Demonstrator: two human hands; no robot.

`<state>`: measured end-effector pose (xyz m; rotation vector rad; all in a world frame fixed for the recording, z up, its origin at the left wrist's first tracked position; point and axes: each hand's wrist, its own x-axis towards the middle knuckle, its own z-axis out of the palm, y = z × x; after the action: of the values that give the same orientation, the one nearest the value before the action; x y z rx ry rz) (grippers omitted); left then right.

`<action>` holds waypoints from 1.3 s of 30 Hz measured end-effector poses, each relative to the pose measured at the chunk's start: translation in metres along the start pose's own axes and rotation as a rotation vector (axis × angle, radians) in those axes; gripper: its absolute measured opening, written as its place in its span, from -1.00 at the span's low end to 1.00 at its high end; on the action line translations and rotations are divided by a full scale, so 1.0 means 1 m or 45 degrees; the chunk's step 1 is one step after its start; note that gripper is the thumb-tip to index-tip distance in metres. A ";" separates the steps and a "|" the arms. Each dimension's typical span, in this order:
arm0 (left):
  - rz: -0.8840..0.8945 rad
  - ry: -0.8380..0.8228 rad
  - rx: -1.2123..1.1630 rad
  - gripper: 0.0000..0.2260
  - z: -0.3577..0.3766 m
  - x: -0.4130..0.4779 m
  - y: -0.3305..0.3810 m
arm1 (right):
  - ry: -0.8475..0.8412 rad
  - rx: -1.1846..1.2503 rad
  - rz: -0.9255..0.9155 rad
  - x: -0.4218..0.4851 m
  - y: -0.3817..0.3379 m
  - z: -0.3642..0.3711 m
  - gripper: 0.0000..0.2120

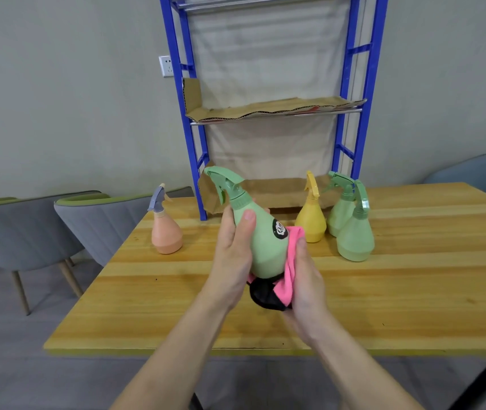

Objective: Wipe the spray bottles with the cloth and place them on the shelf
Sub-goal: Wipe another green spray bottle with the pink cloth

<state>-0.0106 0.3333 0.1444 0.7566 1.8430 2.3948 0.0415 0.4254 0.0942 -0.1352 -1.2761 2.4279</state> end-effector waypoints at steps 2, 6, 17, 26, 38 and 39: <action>0.003 0.016 0.113 -0.71 0.000 0.001 0.000 | 0.023 -0.239 -0.198 -0.002 0.001 0.001 -0.52; 0.018 0.030 0.238 -0.66 0.003 0.001 -0.005 | 0.006 -0.689 -0.568 -0.003 0.007 -0.007 -0.36; 0.026 0.026 -0.116 -0.69 0.004 -0.011 0.006 | -0.023 -0.189 -0.084 -0.011 -0.008 0.010 -0.48; 0.231 -0.221 0.406 -0.64 -0.013 0.000 0.000 | 0.028 0.118 0.234 -0.011 -0.022 0.002 -0.49; 0.094 0.031 0.447 -0.64 -0.022 0.016 -0.065 | 0.170 -0.694 -0.058 -0.007 -0.005 -0.053 -0.82; 0.059 0.059 0.445 -0.64 -0.020 0.019 -0.070 | 0.200 -0.734 -0.099 -0.006 -0.008 -0.057 -0.85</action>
<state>-0.0537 0.3422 0.0831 0.7751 2.3231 2.1562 0.0641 0.4714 0.0670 -0.4139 -1.8256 1.8791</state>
